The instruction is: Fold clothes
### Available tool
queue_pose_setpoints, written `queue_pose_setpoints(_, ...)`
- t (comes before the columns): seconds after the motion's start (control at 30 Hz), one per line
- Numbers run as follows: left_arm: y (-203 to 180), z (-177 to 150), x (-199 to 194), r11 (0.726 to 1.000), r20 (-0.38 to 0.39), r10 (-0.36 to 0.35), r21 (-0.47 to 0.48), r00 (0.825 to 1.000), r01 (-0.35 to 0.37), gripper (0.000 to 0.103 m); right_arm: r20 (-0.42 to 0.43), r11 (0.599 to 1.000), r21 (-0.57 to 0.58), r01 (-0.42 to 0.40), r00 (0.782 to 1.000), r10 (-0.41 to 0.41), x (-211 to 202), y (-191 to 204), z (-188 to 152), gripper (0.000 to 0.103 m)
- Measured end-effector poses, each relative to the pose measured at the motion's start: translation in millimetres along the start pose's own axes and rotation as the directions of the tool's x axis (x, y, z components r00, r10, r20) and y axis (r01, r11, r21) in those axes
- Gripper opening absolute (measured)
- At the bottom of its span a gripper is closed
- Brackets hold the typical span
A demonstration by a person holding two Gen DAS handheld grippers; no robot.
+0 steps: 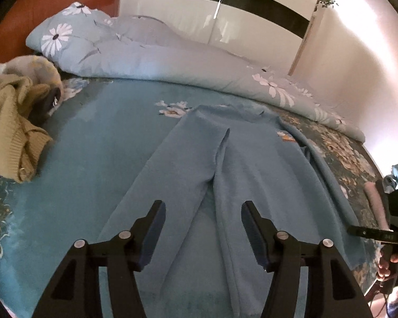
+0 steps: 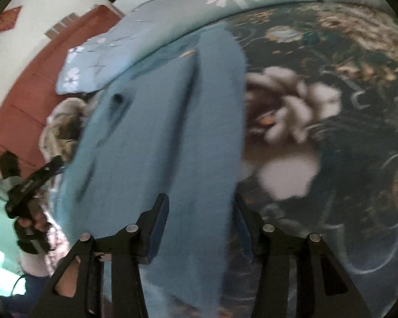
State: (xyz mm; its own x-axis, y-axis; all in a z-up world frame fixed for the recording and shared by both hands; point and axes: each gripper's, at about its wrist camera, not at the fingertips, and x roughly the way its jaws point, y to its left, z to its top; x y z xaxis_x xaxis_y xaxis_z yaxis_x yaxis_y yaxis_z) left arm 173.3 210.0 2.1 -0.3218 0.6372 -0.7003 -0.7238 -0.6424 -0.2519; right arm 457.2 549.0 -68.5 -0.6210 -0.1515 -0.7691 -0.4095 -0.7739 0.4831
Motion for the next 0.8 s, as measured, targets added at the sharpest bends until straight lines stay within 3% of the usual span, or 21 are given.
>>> queue_pose_setpoints(0.07,1.1,-3.5,-7.6,1.000,0.009,0.002,-0.002,1.000,-0.002,0.063,0.006,0.999,-0.012,0.048,0.999,-0.047,-2.6,3.1,3.9,0.006)
queue_pose_setpoints(0.17,5.7,-8.1,-12.5,1.000,0.013,0.009,-0.015,1.000,-0.009,0.063,0.032,0.995,0.009,0.096,0.995,-0.096,-15.5,-3.5,14.0,0.005)
queue_pose_setpoints(0.4,23.3,-16.8,-9.6,0.997,-0.002,0.021,-0.079,1.000,-0.022,0.063,0.154,0.972,0.043,0.230,0.960,-0.234,-53.8,-18.4,39.3,0.004)
queue_pose_setpoints(0.47,26.8,-17.9,-7.0,0.996,-0.011,0.038,-0.078,0.999,-0.039,0.063,0.199,0.955,0.052,0.290,0.935,-0.295,-68.0,-25.2,55.2,0.004)
queue_pose_setpoints(0.67,42.8,-17.8,0.0,0.992,-0.019,0.065,-0.108,0.998,-0.066,0.063,0.303,0.851,0.167,0.498,0.795,-0.525,-106.9,-56.7,119.6,0.004)
queue_pose_setpoints(0.8,58.4,-21.4,8.5,0.985,-0.042,0.099,-0.138,0.994,-0.104,0.063,0.267,0.791,0.235,0.565,0.745,-0.611,-98.0,-87.1,151.1,0.004)
